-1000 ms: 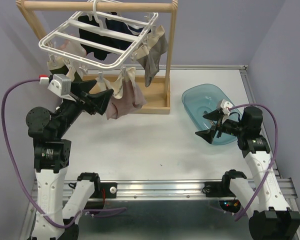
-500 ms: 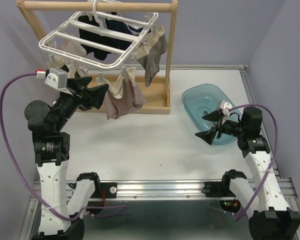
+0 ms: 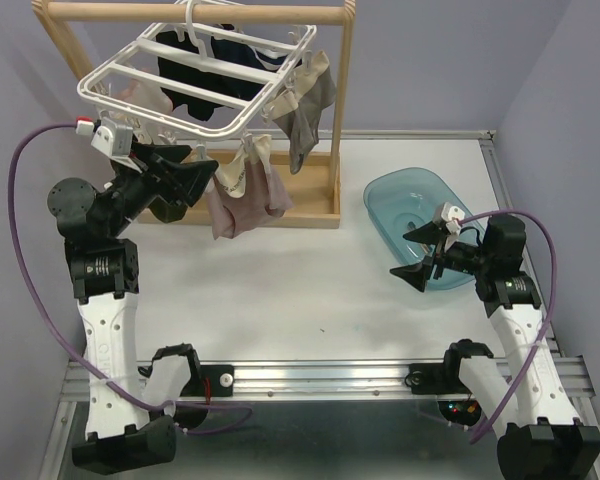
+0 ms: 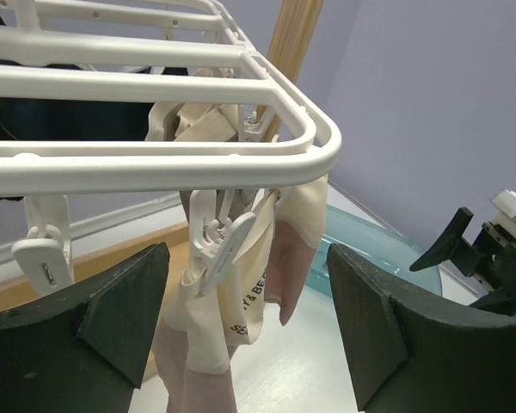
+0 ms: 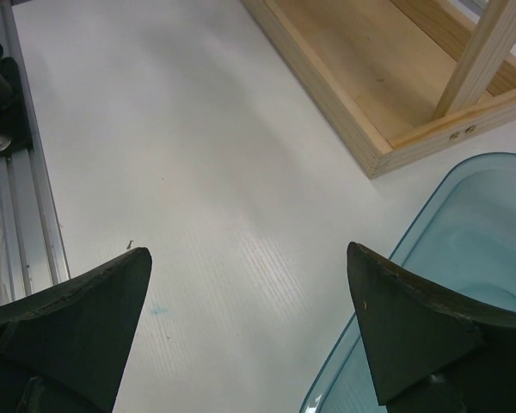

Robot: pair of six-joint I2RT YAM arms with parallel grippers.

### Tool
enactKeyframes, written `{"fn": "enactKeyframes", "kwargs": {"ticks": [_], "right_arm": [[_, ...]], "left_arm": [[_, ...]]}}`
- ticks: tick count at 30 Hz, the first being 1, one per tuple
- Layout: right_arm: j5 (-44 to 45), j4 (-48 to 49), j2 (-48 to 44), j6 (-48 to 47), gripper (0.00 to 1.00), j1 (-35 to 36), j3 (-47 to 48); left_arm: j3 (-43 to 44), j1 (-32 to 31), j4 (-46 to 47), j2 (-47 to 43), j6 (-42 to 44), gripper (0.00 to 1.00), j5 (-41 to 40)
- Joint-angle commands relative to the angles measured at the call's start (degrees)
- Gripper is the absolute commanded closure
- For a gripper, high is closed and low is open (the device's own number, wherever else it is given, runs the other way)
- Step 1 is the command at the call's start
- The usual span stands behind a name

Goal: Remove the underwear clipped to the hanger
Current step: Remove the underwear from the hanger.

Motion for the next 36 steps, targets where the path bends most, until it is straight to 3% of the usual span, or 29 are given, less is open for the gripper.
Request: {"fn": "enactKeyframes", "kwargs": {"ticks": [1,17,30,36], "right_arm": [[-1.98,-0.35,-0.88,-0.74,0.00,0.07,2.10],[-2.51,-0.97,-1.41,-1.18,0.00,0.07,2.28],[-2.77,-1.32,-0.97,-1.27,0.00,0.07,2.54],[-2.95,-1.50,-0.97,-1.36,0.00,0.07,2.54]], "left_arm": [[1.40,1.98,5.79,1.27,-3.74,0.16,5.02],[2.99,2.96,12.03,7.08,-8.32,0.23,10.82],[2.20,2.87,16.60,6.47,-10.34,0.31,10.21],[2.37,2.96,18.54,6.82,-11.48,0.47,10.91]]}}
